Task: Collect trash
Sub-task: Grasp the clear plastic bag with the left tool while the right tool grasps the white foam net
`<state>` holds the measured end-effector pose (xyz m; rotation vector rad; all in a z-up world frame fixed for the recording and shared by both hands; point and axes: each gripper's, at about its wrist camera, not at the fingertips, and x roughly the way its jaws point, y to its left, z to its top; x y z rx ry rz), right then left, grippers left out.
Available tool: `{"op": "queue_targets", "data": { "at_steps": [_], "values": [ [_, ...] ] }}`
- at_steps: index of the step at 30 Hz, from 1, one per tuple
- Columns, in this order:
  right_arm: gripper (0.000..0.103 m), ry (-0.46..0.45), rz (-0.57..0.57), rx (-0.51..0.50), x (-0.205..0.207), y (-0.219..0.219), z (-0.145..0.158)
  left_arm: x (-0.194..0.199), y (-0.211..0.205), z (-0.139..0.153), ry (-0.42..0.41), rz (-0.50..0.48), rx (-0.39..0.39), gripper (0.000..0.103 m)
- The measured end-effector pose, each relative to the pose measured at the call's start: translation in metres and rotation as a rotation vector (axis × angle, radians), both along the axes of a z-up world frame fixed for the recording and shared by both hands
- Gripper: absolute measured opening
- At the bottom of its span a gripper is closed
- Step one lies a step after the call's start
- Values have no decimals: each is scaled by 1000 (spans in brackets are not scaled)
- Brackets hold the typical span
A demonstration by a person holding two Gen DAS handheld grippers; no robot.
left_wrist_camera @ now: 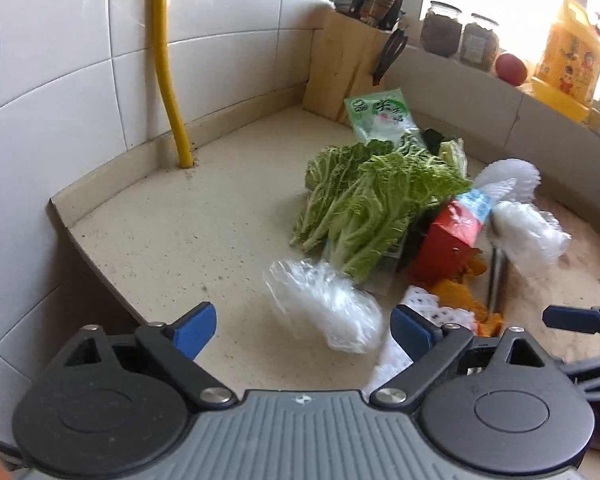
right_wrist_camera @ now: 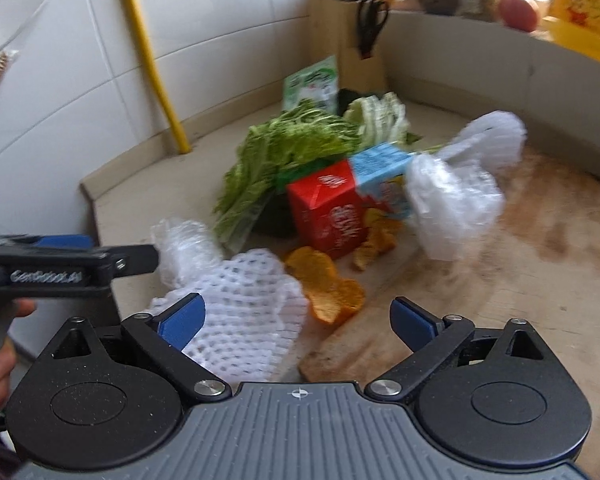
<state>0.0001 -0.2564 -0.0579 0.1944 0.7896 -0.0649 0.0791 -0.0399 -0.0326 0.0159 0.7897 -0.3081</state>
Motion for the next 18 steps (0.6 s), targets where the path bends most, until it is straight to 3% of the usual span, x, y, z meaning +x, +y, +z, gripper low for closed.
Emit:
{"op": "queue_targets", "data": {
  "at_steps": [4,8,17,18],
  "values": [
    [100,5,82,37,7,4,-5,13,8,-3,37,28,-25,92],
    [97,35,140,51,15,13,-10,23,10,-7,68,-5,-53,91],
    [84,105,73,120,30,12,-18,51,-9,-17,94,-166,-12,90],
    [79,113,68,124,31,13,-19,53,-10,-20,103,-181,-12,90]
  ]
}}
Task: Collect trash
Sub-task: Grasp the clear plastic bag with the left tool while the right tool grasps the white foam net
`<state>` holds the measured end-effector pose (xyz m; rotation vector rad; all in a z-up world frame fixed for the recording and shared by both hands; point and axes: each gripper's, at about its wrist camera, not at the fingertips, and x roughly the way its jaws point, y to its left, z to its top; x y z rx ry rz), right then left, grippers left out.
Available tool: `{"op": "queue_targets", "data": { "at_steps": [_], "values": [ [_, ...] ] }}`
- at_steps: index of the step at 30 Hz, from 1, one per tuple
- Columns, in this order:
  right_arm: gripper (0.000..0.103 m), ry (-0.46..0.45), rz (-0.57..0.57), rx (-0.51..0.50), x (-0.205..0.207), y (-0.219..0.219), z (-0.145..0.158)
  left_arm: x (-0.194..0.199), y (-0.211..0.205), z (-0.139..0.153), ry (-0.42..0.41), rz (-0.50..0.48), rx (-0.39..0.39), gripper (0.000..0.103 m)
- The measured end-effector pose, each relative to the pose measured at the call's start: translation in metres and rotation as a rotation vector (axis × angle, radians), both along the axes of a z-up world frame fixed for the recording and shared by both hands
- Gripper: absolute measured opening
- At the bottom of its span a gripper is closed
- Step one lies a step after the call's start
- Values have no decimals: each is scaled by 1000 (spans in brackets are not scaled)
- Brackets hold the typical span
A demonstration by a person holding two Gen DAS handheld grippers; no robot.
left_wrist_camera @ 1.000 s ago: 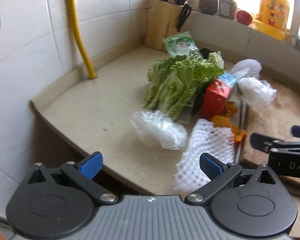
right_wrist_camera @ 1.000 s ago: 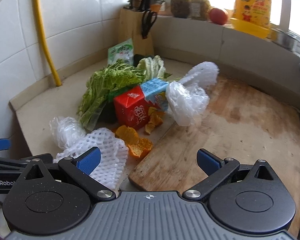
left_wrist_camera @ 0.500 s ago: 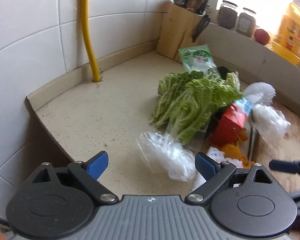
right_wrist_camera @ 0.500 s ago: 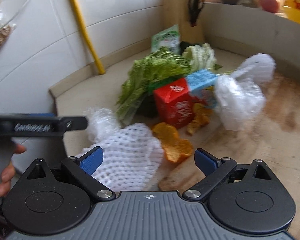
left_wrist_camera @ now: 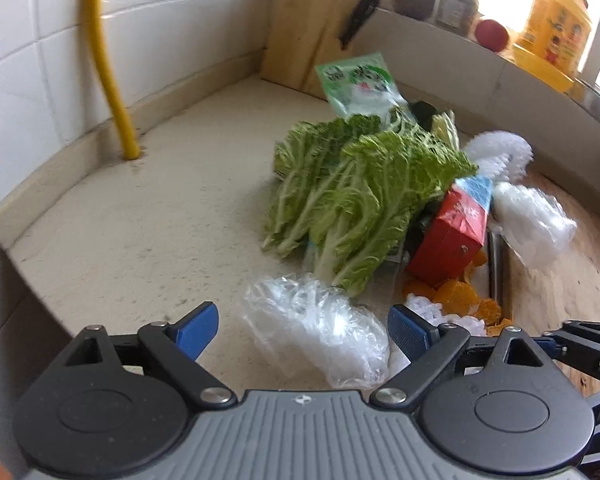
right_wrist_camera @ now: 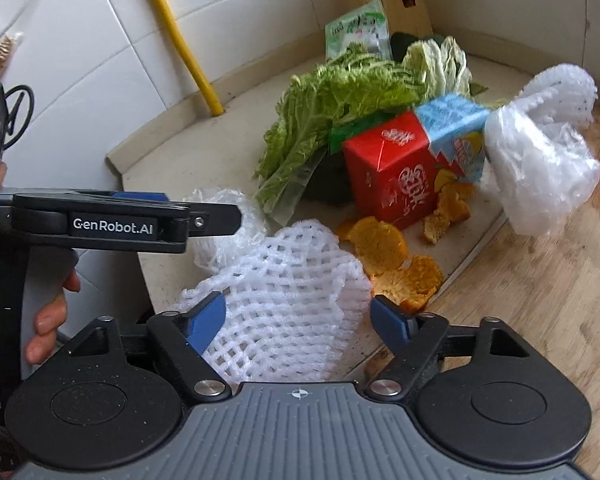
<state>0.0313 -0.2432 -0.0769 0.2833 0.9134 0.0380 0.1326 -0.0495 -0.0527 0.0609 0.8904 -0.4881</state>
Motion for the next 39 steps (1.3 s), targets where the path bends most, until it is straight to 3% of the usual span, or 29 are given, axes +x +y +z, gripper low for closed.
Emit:
{"op": "queue_targets", "data": {
  "at_steps": [4,6,8,10,16,23,27,39],
  "values": [
    [68,46,-40,7,4,1,-10,4,-7,-12,34,-64,12,81],
    [68,48,-56,-5,4,2,-10,5,-7,-15,33,-75,17,75],
    [67,50,-64,-11,3,3,-9,9,-6,-16,45,-77,9,62],
    [56,54,-69,-11,3,3,-9,13,-5,-18,64,-75,-8,60],
    [37,54,-84,12,7,1,-11,13,-5,-17,57,-93,-10,45],
    [24,37,-115,80,6,-11,-9,15,0,-14,65,-90,-42,33],
    [19,15,-137,86,3,-20,-3,17,2,-11,72,-83,-64,29],
    [18,-36,-254,79,-17,-60,10,19,12,1,50,-62,-92,28]
  ]
}}
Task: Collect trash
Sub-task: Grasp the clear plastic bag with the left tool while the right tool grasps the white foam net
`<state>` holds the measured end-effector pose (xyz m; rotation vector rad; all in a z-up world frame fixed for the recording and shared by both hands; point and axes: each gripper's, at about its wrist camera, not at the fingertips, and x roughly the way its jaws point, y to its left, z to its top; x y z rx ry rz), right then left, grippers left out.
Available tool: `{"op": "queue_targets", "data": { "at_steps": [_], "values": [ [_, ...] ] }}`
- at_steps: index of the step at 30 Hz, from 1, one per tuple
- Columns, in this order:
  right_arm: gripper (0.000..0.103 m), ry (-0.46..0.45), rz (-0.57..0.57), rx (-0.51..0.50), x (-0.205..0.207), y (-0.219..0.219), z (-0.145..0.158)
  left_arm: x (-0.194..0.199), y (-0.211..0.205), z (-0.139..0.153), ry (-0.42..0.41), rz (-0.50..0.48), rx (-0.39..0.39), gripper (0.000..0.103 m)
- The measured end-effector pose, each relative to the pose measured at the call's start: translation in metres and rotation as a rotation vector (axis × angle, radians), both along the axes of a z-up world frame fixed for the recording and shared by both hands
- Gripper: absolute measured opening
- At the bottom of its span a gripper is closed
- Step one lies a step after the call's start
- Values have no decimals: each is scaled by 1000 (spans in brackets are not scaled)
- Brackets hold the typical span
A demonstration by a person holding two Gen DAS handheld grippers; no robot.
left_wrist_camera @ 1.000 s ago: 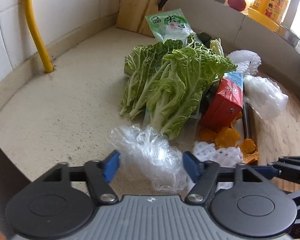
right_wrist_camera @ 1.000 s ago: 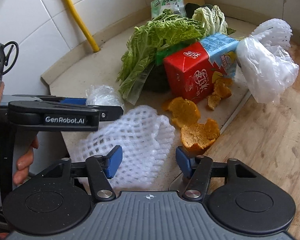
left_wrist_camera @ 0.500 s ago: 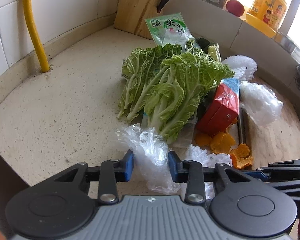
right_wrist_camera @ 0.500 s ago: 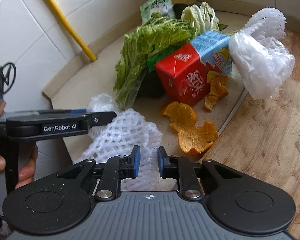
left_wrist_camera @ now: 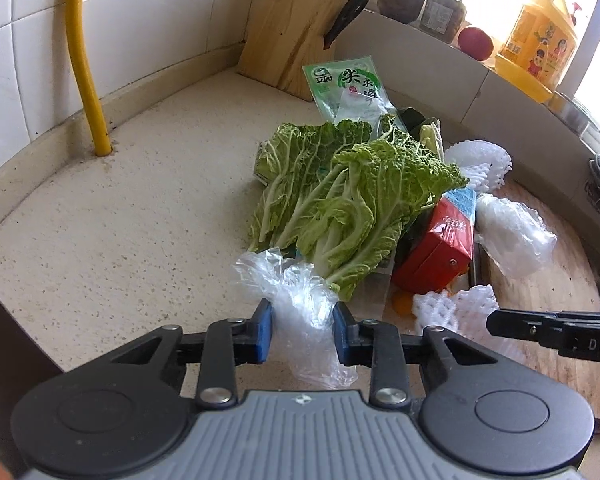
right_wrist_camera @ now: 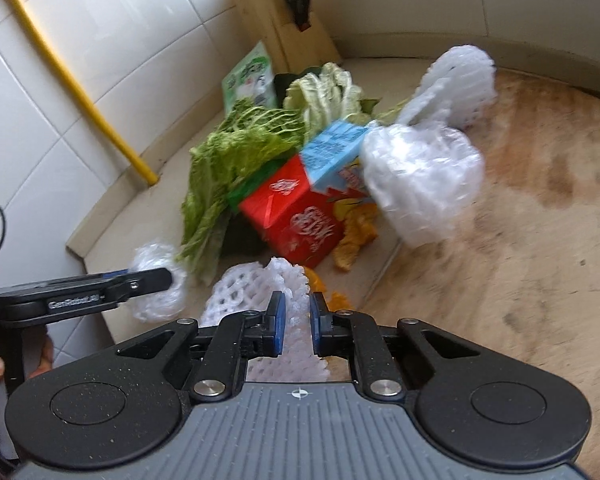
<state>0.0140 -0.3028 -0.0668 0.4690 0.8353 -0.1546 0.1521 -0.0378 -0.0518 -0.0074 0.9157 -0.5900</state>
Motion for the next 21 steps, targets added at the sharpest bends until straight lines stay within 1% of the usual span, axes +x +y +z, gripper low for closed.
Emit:
{"op": "queue_targets", "data": {
  "at_steps": [2,3,4,5,7,8,9,10,12,14,16,17,18,19,20,21],
  "values": [
    [22,10,2,-2,0,0,-2,-1,-1,-2,4,3,9,29],
    [29,25,23,-3,2,2,-5,-1,-1,-3,9,0,12,29],
    [39,44,44,-7,4,6,-7,-2,-2,-5,15,2,18,29],
    [43,43,51,-8,5,10,-9,-2,-2,-7,22,5,25,29],
    [63,36,94,-13,8,20,-8,-4,-1,-10,31,-5,33,30],
    [68,32,112,-22,9,24,-7,-5,0,-11,33,0,40,32],
    [77,26,134,-32,11,29,-7,-5,0,-12,33,5,46,34],
    [81,24,147,-42,12,33,-7,-5,1,-13,33,11,46,36],
    [79,36,170,-75,18,40,-10,-3,2,-15,35,34,38,40],
    [72,57,183,-100,22,47,-12,-3,2,-16,33,45,45,45],
    [61,52,188,-136,20,53,-9,-5,1,-18,22,44,52,45],
    [56,44,197,-169,17,57,-6,-5,1,-18,18,46,51,45],
    [46,48,205,-197,17,59,-5,-6,0,-19,15,49,48,45],
    [34,62,214,-208,18,60,-6,-6,0,-20,15,52,46,44],
    [28,76,216,-190,19,59,-9,-7,-1,-20,15,53,43,38],
    [23,86,211,-161,22,56,-12,-8,0,-20,17,47,36,35]
  ]
}}
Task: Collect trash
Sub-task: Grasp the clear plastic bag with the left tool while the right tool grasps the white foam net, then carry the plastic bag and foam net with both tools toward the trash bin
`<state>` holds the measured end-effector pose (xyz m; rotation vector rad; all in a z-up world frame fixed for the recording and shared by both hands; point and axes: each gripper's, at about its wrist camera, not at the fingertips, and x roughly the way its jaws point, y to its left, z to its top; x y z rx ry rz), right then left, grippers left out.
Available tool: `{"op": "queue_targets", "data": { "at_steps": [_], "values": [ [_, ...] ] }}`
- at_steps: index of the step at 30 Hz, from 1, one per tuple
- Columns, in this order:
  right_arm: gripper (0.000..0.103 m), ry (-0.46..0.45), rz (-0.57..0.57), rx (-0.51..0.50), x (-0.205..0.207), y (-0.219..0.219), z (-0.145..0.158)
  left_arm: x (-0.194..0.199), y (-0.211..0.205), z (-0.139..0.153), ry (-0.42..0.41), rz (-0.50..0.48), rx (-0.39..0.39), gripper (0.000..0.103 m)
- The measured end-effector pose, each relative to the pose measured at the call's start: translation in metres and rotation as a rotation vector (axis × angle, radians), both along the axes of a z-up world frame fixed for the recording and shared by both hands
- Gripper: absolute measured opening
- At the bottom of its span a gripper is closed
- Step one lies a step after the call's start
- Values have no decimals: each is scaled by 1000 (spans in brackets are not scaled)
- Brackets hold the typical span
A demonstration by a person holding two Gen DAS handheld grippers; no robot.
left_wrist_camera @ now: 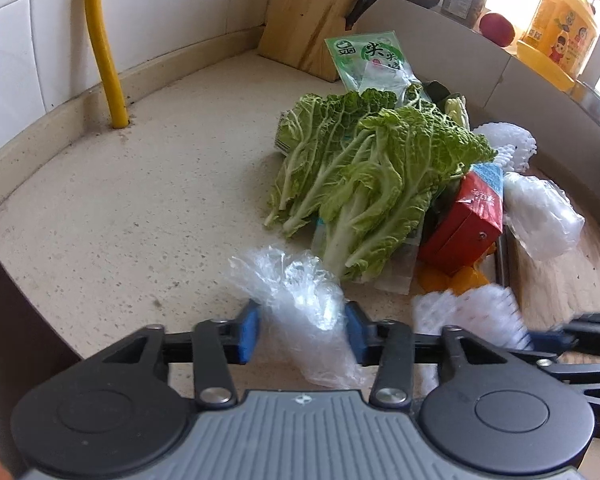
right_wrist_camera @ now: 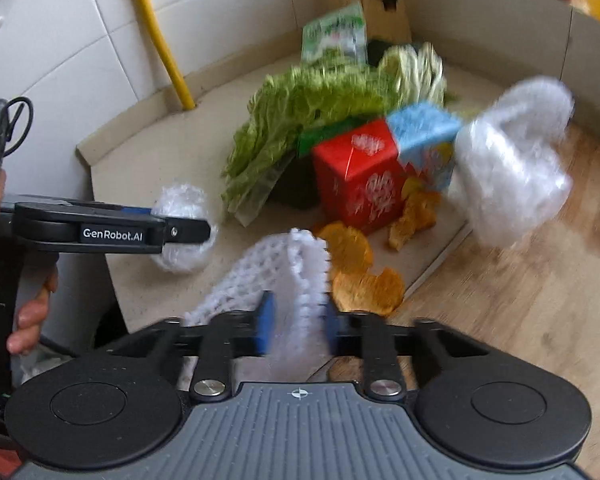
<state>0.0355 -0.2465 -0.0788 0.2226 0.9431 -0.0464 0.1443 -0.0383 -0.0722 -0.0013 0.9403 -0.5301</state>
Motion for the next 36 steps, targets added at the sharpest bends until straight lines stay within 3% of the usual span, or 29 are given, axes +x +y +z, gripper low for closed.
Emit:
{"op": "queue_targets", "data": {
  "at_steps": [4,9,13,20,30,36],
  "values": [
    [18,-13,-34,112,-2,-10,0,-5,2,6,-14,11,-2,28],
    [18,-39,-86,314,-6,-37,3,-9,11,16,-14,55,-34,27],
    [17,-69,-108,403,-11,-52,8,-14,15,26,-30,92,-45,27],
    [17,-113,-77,377,-16,-58,22,-33,11,32,-50,132,-28,27],
    [17,-105,1,327,-5,-43,22,-54,10,25,-38,209,-34,27],
    [17,-120,-15,294,-4,-35,30,-54,11,27,-45,181,-28,27]
  ]
}}
